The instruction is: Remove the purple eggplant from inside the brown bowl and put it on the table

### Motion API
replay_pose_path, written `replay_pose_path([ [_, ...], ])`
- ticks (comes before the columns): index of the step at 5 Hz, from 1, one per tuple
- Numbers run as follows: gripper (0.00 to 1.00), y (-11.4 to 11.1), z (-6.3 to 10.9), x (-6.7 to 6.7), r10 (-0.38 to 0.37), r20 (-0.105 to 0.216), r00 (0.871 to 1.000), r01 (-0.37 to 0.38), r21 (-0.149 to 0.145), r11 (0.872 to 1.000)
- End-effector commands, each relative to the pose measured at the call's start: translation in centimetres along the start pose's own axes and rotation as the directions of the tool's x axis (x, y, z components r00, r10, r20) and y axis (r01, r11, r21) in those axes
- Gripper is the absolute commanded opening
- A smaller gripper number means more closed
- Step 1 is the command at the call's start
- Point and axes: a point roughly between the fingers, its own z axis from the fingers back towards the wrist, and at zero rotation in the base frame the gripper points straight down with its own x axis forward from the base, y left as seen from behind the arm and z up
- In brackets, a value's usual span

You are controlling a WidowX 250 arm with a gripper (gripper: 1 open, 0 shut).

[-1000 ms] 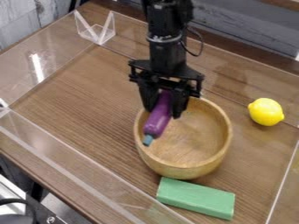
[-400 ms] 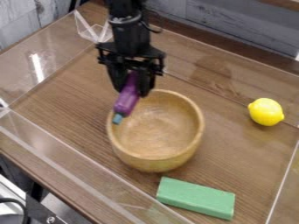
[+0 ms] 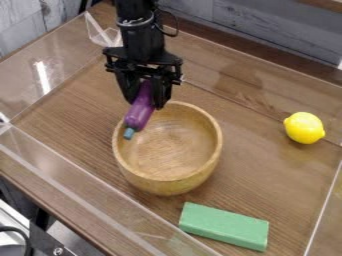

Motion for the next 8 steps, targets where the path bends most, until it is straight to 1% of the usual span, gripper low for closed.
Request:
replay_pose_path([
  [1, 0.0, -0.3, 0.0, -0.1, -0.005, 0.014, 1.0, 0.005, 0.001, 1.0],
  [2, 0.0, -0.4, -0.6, -0.3, 0.003, 0.008, 1.0, -0.003, 0.0, 1.0],
  [3, 0.0, -0.2, -1.2, -0.3, 0.012, 0.005, 1.0, -0.012, -0.001, 1.0],
  [8, 0.0, -0.4, -2.7, -0.7, 0.034, -0.004, 0.999, -0.034, -0.012, 0.999],
])
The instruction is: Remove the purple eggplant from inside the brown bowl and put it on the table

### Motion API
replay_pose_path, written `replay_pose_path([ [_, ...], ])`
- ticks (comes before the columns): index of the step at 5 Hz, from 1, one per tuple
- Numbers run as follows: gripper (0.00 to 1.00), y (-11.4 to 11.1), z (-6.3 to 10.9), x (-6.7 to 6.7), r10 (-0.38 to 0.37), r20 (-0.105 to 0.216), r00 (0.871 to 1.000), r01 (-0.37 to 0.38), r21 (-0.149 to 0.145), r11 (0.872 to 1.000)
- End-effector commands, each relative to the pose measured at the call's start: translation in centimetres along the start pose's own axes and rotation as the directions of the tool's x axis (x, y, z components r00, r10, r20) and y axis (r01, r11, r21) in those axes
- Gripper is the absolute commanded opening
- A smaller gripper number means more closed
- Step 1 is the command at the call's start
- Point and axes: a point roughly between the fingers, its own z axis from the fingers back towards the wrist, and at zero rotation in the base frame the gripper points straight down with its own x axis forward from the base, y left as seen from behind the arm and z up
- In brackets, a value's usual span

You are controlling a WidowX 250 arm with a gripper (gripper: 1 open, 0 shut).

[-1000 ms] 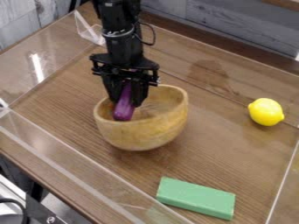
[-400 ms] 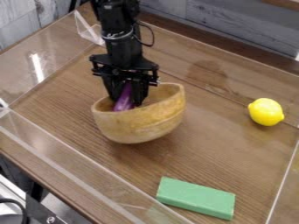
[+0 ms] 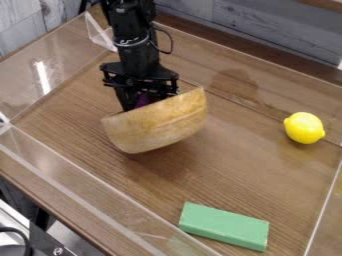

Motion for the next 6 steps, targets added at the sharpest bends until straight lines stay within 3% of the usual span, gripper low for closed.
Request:
replay_pose_path([
  [1, 0.0, 0.0, -0.5, -0.1, 0.003, -0.004, 1.0, -0.003, -0.002, 1.0],
  [6, 0.0, -3.0, -3.2, -0.5, -0.003, -0.041, 0.999, 0.002, -0.041, 0.999],
])
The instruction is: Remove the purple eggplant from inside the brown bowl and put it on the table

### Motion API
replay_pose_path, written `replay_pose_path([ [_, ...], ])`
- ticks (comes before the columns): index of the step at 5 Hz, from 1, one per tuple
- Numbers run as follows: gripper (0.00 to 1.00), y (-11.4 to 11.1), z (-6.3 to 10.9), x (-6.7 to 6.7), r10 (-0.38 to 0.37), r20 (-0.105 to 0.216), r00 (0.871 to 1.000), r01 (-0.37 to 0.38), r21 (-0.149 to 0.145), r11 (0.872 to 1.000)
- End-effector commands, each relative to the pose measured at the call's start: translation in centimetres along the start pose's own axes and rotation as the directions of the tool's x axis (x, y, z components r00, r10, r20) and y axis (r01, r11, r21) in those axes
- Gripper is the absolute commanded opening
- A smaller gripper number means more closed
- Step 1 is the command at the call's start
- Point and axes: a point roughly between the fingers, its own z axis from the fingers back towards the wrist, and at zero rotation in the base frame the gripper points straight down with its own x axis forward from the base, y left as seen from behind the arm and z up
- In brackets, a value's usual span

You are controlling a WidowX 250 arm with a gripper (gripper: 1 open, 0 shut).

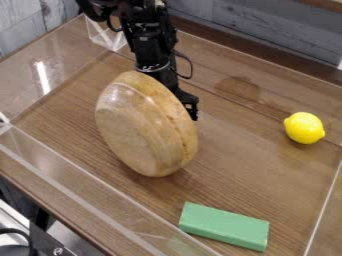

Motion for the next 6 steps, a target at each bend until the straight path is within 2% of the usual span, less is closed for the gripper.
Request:
replay_pose_path([
  [1, 0.0, -0.5, -0.3, 0.1, -0.009, -0.002, 1.0, 0.009, -0.004, 1.0],
  [2, 1.0, -0.8, -0.4, 0.5, -0.005, 0.001, 1.0, 0.005, -0.009, 1.0],
  [3, 0.0, -0.8, -0.1, 0.9, 0.006, 0.004, 1.0, -0.006, -0.01, 1.0],
  [6, 0.0, -0.8, 1.3, 1.8, 0.016, 0.017, 1.0, -0.016, -0.027, 1.0],
])
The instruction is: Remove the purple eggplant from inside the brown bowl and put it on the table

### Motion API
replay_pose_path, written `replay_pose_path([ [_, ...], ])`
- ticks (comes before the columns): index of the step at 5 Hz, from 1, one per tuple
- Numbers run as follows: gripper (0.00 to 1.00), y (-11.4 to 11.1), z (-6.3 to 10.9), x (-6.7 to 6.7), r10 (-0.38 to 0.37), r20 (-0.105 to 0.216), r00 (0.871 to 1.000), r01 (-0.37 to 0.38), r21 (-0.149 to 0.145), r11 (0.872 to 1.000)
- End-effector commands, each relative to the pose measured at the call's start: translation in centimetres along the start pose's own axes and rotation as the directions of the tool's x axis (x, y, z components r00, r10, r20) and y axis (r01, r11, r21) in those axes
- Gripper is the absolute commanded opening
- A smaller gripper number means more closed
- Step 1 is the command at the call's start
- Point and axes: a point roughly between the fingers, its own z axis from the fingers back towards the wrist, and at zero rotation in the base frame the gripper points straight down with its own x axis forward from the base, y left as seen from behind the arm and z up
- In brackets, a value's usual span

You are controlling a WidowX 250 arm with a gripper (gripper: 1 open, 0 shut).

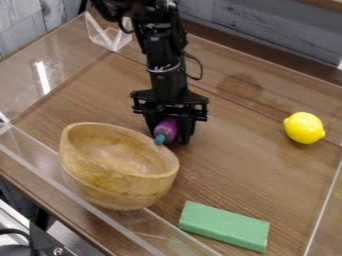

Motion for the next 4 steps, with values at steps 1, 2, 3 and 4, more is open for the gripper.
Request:
replay_pose_path([
  [1, 0.0, -0.1, 1.7, 1.2, 0.003, 0.052, 0.999, -0.002, -0.009, 1.0],
  [2, 0.0, 0.0, 2.2, 1.5, 0.006, 0.059, 0.998, -0.005, -0.014, 1.0],
  [3, 0.0, 0.0, 2.8, 1.7, 0.009, 0.067, 0.998, -0.008, -0.02, 1.0],
  [4, 0.0, 0.0, 3.5, 2.0, 0.016, 0.075, 0.997, -0.014, -0.026, 1.0],
])
